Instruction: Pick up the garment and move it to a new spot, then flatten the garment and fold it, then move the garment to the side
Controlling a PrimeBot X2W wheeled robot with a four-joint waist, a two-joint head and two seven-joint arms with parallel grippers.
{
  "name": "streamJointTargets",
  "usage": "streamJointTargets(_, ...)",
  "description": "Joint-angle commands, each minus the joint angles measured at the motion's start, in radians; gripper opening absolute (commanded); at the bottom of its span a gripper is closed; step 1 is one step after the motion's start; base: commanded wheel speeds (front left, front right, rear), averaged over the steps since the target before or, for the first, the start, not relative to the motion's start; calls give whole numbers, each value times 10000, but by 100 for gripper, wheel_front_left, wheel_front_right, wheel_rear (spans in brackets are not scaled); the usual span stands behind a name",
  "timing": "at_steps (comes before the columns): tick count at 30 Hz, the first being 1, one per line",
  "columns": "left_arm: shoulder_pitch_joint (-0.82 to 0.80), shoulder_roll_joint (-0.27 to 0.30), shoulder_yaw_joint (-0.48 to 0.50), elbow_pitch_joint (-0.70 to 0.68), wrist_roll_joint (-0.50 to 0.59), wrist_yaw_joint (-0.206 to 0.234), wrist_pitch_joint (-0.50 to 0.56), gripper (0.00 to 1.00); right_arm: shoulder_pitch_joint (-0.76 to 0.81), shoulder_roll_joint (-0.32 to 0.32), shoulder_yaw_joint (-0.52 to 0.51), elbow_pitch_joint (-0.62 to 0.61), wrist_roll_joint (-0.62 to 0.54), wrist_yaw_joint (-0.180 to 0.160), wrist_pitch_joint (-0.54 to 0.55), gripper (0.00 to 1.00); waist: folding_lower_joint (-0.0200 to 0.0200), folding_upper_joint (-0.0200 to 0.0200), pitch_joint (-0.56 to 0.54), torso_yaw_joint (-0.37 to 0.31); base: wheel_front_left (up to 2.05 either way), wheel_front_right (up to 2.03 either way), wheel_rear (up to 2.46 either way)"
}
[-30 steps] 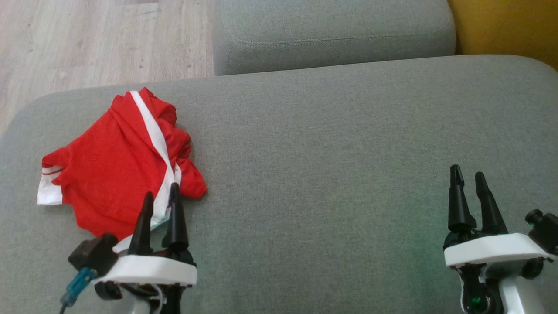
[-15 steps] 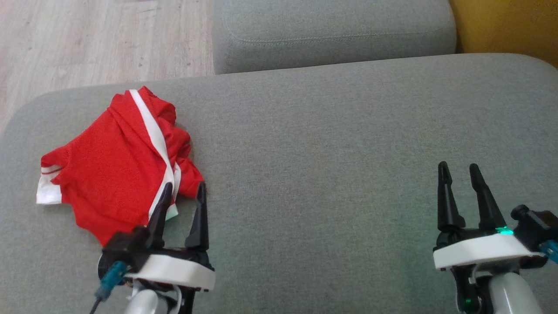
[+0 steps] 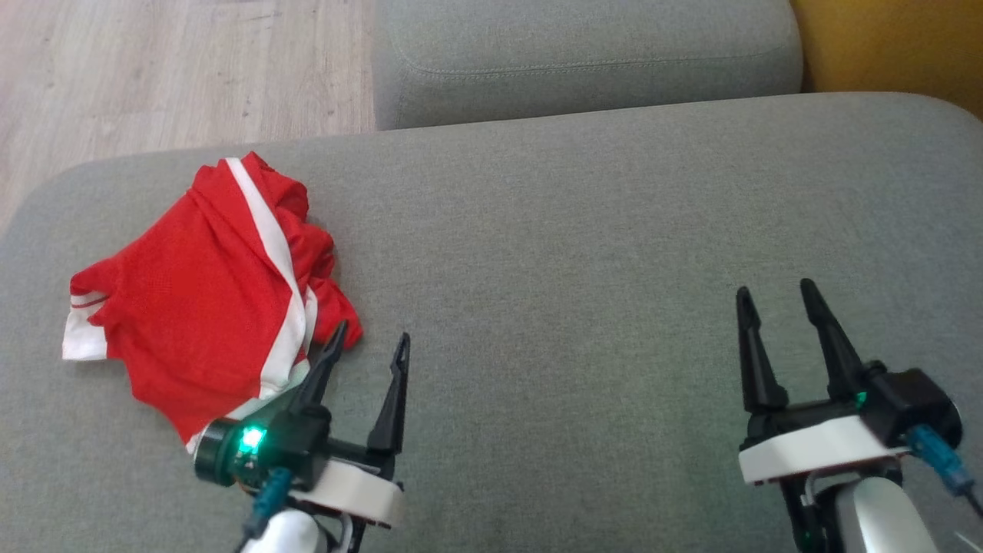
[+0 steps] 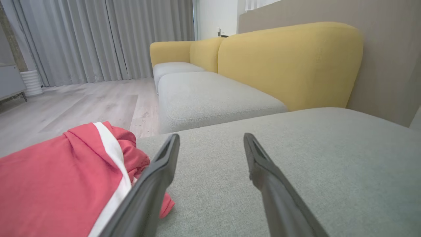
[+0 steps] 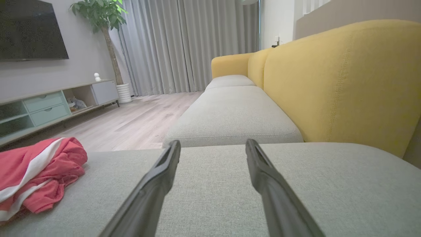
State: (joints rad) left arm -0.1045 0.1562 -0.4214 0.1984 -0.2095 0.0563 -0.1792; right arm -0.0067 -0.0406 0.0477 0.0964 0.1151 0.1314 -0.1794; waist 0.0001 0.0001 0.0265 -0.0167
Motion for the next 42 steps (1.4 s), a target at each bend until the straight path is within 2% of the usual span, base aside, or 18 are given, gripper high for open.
streamJointTargets(1, -562, 160, 177, -294, 265, 89, -166, 100, -349, -82, 238, -405, -274, -6, -161, 100, 0, -1, -4, 0, 0, 0, 0)
streamJointTargets(4, -638, 143, 85, -406, 548, 395, -254, 100, -351, -84, 332, -458, -596, -6, -249, 100, 0, -1, -5, -6, 0, 0, 0)
streamJointTargets(7, -516, 45, 259, -547, 318, 571, -342, 100, -333, -86, 335, -607, -406, -6, -338, 100, 0, -1, 1, -8, 0, 0, 0)
streamJointTargets(14, -163, -359, 947, -718, -493, 424, -548, 100, -122, -90, 190, -449, 293, -7, -544, 100, -1, -1, 28, 6, 0, 0, 0)
streamJointTargets(21, 96, -550, 1266, -289, -164, 294, -753, 100, -39, -95, 200, 65, 808, -7, -751, 100, -1, -1, 48, -23, 0, 0, 0)
streamJointTargets(29, 103, -762, 1382, 778, -316, 92, -826, 100, -63, -96, 297, 593, 942, -7, -824, 100, -1, -1, -32, -39, 0, 0, 0)
streamJointTargets(42, 58, -936, 1603, 904, -404, -87, -826, 100, -133, -96, 270, 617, 749, -7, -824, 100, -1, -1, -115, 90, 0, 0, 0)
